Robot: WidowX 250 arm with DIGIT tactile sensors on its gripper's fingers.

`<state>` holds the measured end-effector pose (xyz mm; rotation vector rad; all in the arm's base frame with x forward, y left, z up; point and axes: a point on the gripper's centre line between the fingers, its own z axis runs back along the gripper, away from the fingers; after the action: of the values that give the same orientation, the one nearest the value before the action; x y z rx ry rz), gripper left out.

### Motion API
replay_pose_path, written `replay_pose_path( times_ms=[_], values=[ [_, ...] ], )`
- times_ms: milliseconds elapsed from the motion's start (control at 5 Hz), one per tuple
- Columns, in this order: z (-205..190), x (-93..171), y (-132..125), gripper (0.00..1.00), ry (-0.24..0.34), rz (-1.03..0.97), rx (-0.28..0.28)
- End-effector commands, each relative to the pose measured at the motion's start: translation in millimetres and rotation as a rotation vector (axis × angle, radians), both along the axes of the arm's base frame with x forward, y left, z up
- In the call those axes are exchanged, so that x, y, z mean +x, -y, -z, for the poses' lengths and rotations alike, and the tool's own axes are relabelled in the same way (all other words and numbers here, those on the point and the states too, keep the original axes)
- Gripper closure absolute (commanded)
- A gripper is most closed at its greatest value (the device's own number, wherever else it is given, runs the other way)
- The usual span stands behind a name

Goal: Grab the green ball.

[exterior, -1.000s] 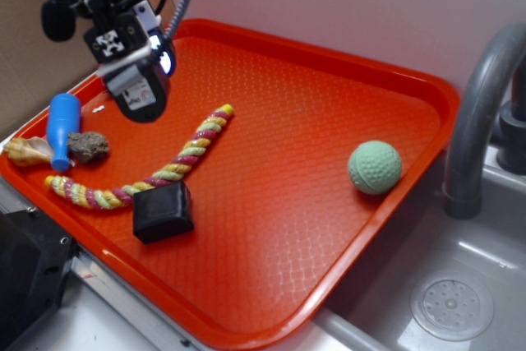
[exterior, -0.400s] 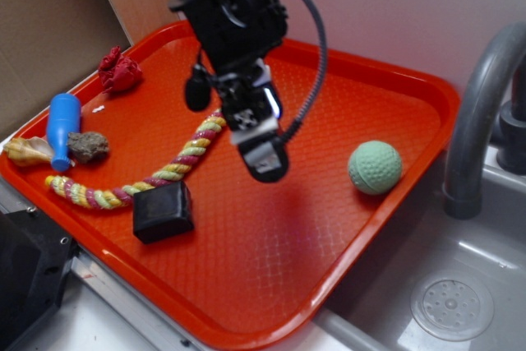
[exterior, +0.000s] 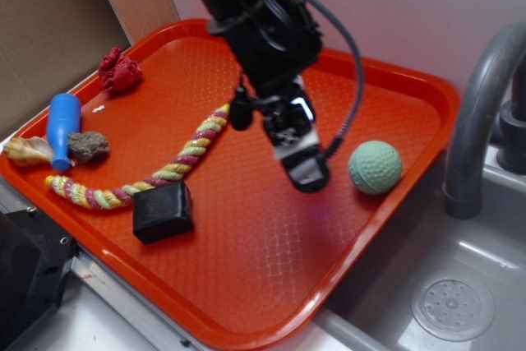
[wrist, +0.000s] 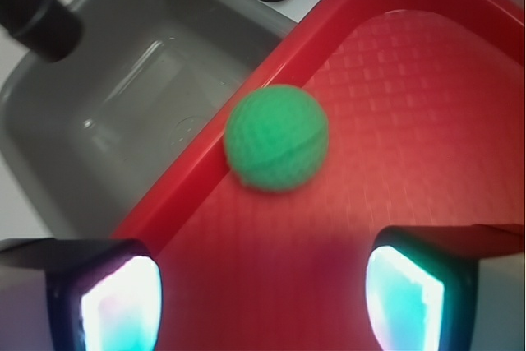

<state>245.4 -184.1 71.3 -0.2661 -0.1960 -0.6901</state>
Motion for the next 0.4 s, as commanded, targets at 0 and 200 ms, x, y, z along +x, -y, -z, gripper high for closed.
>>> replay_pose_path(
  times_ms=[0, 200],
  values=[
    [13.8, 16.5, 35.6, 0.0, 0.058, 0.052, -0.024],
    [26.2, 25.4, 44.8, 0.0, 0.046, 0.031, -0.029]
  ],
)
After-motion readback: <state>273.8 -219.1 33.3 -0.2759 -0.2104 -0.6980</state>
